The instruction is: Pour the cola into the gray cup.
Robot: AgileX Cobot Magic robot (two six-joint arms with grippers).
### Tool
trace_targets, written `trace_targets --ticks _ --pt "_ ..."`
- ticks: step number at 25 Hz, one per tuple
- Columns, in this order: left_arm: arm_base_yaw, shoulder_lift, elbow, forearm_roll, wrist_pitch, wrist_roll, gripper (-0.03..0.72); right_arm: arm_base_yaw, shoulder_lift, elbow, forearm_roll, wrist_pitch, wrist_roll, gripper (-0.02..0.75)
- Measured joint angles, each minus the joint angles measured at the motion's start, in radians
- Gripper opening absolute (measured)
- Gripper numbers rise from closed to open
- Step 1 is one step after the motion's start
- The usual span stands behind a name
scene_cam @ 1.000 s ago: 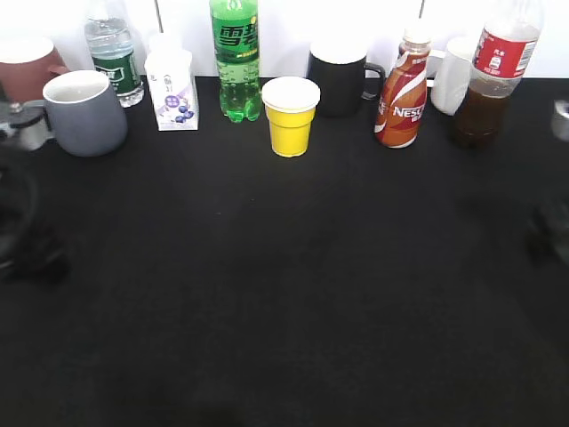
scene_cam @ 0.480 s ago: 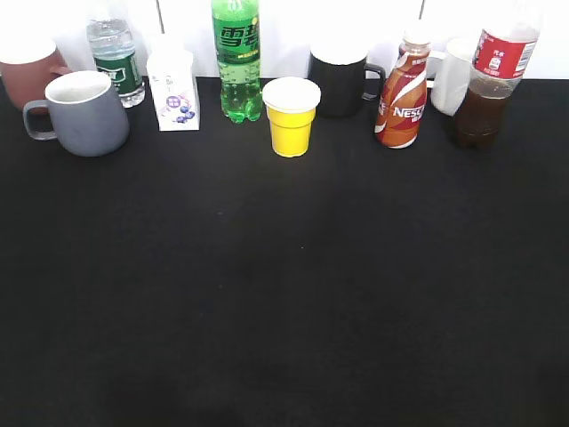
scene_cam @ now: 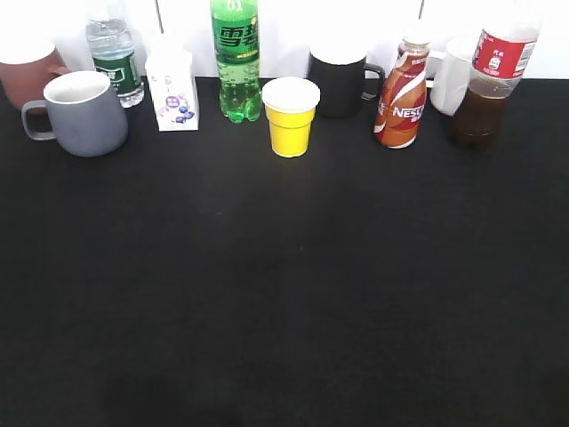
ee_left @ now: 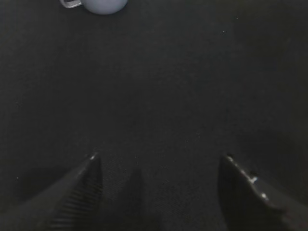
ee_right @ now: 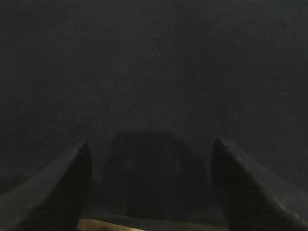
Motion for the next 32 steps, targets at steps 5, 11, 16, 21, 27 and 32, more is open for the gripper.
trace_targets --ticks 5,11,16,21,27,32 --pt "0.006 -0.005 0.0 0.0 0.001 0.0 0.567 0.0 -0.002 0.0 0.0 0.0 0.0 0.586" --pt "0.32 -0.162 0.0 0.0 0.001 0.0 0.567 -0.079 -0.138 0.0 0.001 0.0 0.0 0.585" --pt "0.342 -0.178 0.003 0.0 0.001 0.0 0.566 -0.081 -0.162 0.0 0.003 0.0 0.0 0.586" --pt "0.342 -0.178 0.003 0.0 0.001 0.0 0.566 -0.081 -0.162 0.0 0.003 0.0 0.0 0.585" --pt "0.342 -0.178 0.003 0.0 0.001 0.0 0.501 -0.081 -0.162 0.0 0.003 0.0 0.0 0.586" --pt "0.342 -0.178 0.003 0.0 0.001 0.0 0.476 -0.081 -0.162 0.0 0.003 0.0 0.001 0.585"
